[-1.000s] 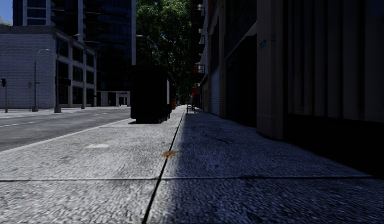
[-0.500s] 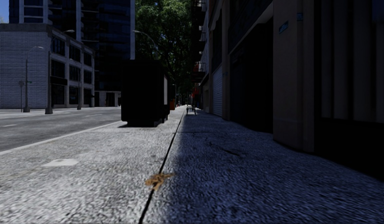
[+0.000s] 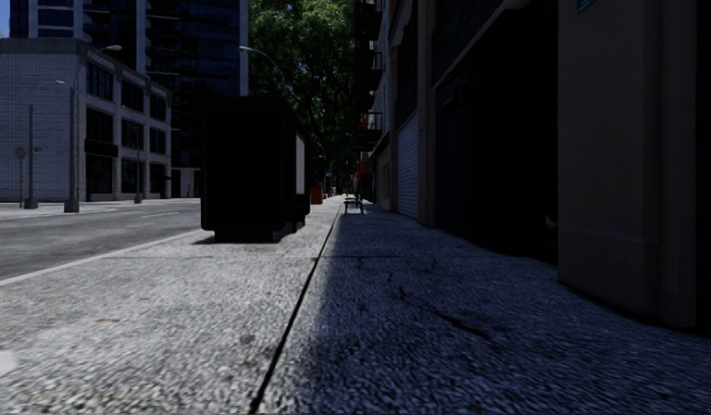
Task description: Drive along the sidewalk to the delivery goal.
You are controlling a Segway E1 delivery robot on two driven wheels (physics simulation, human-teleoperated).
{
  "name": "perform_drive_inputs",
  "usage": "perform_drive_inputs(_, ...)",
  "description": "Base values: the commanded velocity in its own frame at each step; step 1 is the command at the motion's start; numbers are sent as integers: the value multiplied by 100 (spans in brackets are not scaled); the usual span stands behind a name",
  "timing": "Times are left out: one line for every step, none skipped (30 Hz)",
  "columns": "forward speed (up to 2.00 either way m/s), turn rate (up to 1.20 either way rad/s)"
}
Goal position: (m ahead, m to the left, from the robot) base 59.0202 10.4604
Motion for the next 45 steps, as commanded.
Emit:
perform_drive_inputs(200, 0)
perform_drive_inputs(200, 0)
perform_drive_inputs(200, 0)
perform_drive_inputs(200, 0)
perform_drive_inputs(200, 0)
perform_drive_inputs(200, 0)
perform_drive_inputs(200, 0)
perform_drive_inputs(200, 0)
perform_drive_inputs(200, 0)
perform_drive_inputs(200, 0)
perform_drive_inputs(200, 0)
perform_drive_inputs(200, 0)
perform_drive_inputs(200, 0)
perform_drive_inputs(200, 0)
perform_drive_inputs(200, 0)
perform_drive_inputs(200, 0)
perform_drive_inputs(200, 0)
perform_drive_inputs(200, 0)
perform_drive_inputs(200, 0)
perform_drive_inputs(200, 0)
perform_drive_inputs(200, 0)
perform_drive_inputs(200, 0)
perform_drive_inputs(200, 0)
perform_drive_inputs(200, 0)
perform_drive_inputs(200, 0)
perform_drive_inputs(200, 0)
perform_drive_inputs(200, 0)
perform_drive_inputs(200, 0)
perform_drive_inputs(200, 0)
perform_drive_inputs(200, 0)
perform_drive_inputs(200, 0)
perform_drive_inputs(200, 0)
perform_drive_inputs(200, 0)
perform_drive_inputs(200, 0)
perform_drive_inputs(200, 0)
perform_drive_inputs(200, 0)
perform_drive_inputs(200, 0)
perform_drive_inputs(200, 0)
perform_drive_inputs(200, 0)
perform_drive_inputs(200, 0)
perform_drive_inputs(200, 0)
perform_drive_inputs(200, 0)
perform_drive_inputs(200, 0)
perform_drive_inputs(200, 0)
perform_drive_inputs(200, 0)
